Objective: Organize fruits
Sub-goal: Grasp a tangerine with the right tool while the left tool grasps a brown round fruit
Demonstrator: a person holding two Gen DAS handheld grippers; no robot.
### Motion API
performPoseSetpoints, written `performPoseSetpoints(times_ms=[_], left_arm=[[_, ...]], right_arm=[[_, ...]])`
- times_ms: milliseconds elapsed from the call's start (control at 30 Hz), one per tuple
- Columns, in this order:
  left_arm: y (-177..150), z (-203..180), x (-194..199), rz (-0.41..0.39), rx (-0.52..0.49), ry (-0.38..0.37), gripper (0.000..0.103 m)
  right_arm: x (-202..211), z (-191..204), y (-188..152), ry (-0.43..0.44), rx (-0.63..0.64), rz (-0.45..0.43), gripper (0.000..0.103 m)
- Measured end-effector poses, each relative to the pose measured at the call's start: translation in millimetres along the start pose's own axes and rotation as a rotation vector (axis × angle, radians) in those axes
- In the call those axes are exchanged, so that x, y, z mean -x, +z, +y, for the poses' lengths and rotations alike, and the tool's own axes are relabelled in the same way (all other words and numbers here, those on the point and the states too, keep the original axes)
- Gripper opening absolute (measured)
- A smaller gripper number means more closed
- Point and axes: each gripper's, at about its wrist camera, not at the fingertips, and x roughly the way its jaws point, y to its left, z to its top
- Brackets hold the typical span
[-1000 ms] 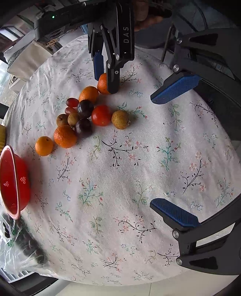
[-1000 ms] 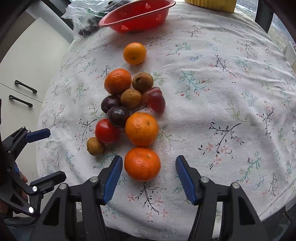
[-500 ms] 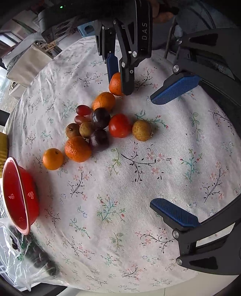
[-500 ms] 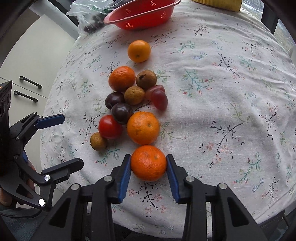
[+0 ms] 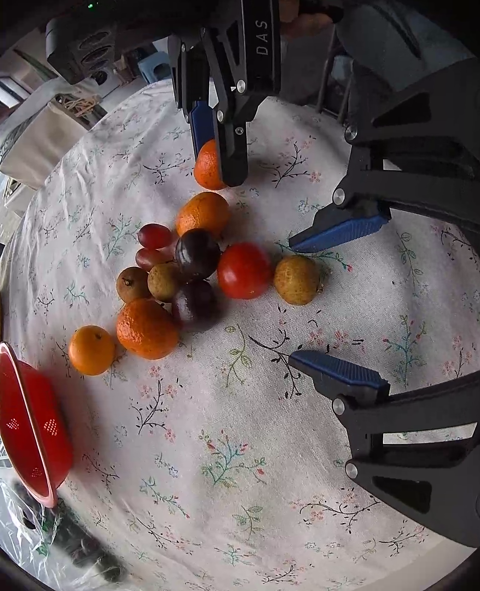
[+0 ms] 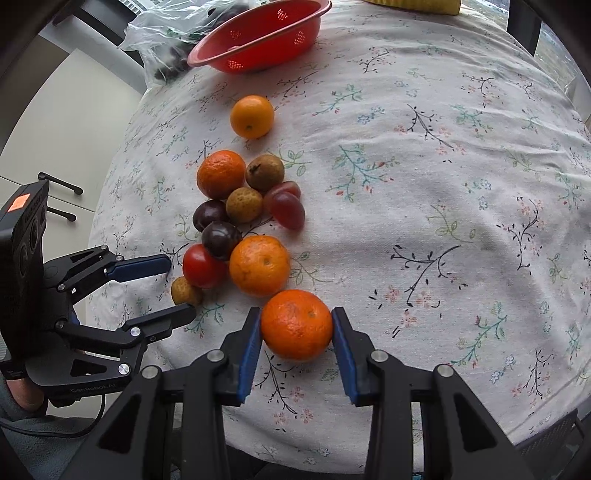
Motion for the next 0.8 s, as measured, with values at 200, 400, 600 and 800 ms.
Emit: performPoseSetpoints(times_ms=[200, 400, 600, 800], left_arm=[[3, -6, -3, -0.007, -0.029, 0.006, 0.048], [3, -8, -3, -0.013, -0.058, 0.010, 0.034], [4, -14, -5, -0.016, -0.077, 0.003, 0.026], [4, -11, -4, -0.024, -0.057, -0.008, 0.026]], right_arm=[[0, -5, 3, -0.002, -0.003, 0.003, 0.040], [0, -6, 4, -0.003, -0.003, 0.003, 0.040], [-1, -7, 5, -0.003, -0.002, 0.005, 0.040], [-1, -7, 6, -0.003, -0.002, 0.005, 0.040]])
